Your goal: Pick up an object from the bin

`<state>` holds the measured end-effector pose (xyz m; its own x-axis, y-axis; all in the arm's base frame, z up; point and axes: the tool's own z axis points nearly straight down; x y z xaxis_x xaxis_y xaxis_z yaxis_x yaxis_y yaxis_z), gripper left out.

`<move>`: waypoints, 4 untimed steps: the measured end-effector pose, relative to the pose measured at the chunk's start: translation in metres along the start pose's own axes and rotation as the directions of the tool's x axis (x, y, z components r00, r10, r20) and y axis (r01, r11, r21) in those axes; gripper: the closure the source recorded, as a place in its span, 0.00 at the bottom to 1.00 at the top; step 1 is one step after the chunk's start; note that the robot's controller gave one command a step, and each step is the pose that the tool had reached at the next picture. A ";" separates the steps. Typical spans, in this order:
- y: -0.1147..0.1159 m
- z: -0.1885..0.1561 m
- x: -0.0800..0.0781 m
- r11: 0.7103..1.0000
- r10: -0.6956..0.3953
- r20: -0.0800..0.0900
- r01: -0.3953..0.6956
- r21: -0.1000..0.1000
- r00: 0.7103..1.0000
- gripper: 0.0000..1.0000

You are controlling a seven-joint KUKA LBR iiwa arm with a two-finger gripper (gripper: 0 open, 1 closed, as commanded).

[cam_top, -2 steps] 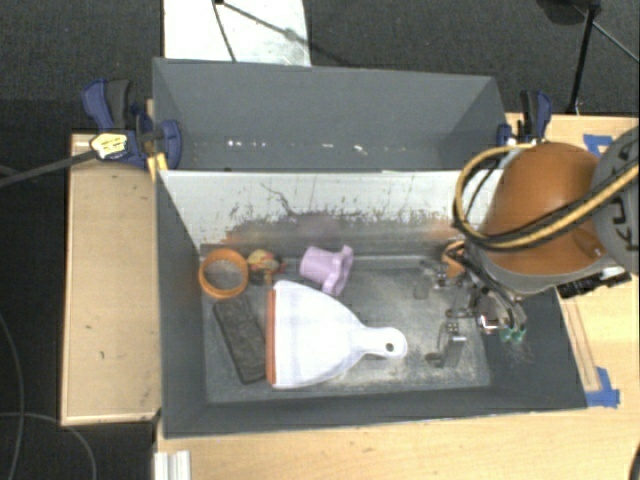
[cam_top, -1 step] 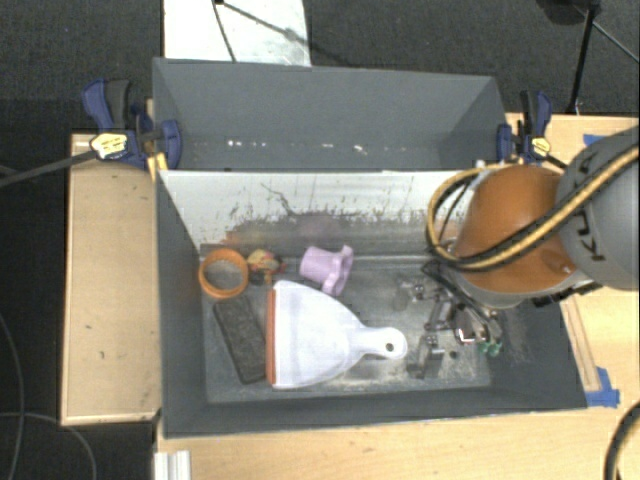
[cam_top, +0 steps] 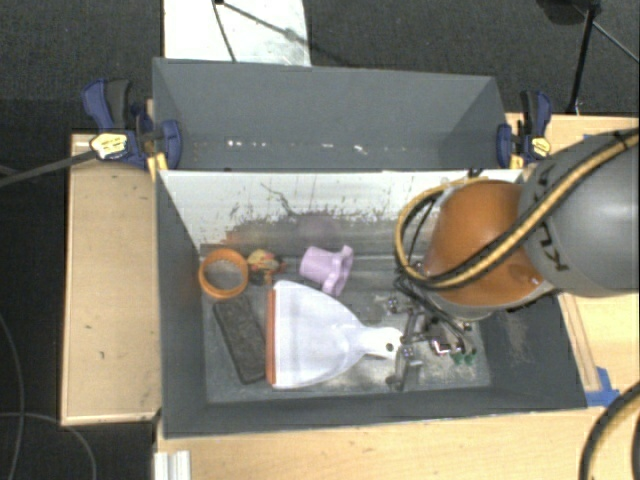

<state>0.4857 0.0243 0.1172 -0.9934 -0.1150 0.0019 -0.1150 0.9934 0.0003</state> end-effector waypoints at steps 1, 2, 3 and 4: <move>0.041 0.028 0.005 0.996 0.085 0.002 -0.085 -0.001 0.996 1.00; 0.041 0.028 0.005 0.996 0.084 0.003 -0.084 0.000 0.996 0.00; 0.041 0.028 0.005 0.997 0.083 0.003 -0.083 0.000 0.997 1.00; 0.041 0.028 0.005 0.997 0.082 0.003 -0.082 0.000 0.997 1.00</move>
Offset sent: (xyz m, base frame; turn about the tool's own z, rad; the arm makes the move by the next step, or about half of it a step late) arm 0.0000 0.0000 0.0000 0.0000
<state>0.4760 0.0642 0.0892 -0.9995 -0.0329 -0.0006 -0.0329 0.9995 0.0004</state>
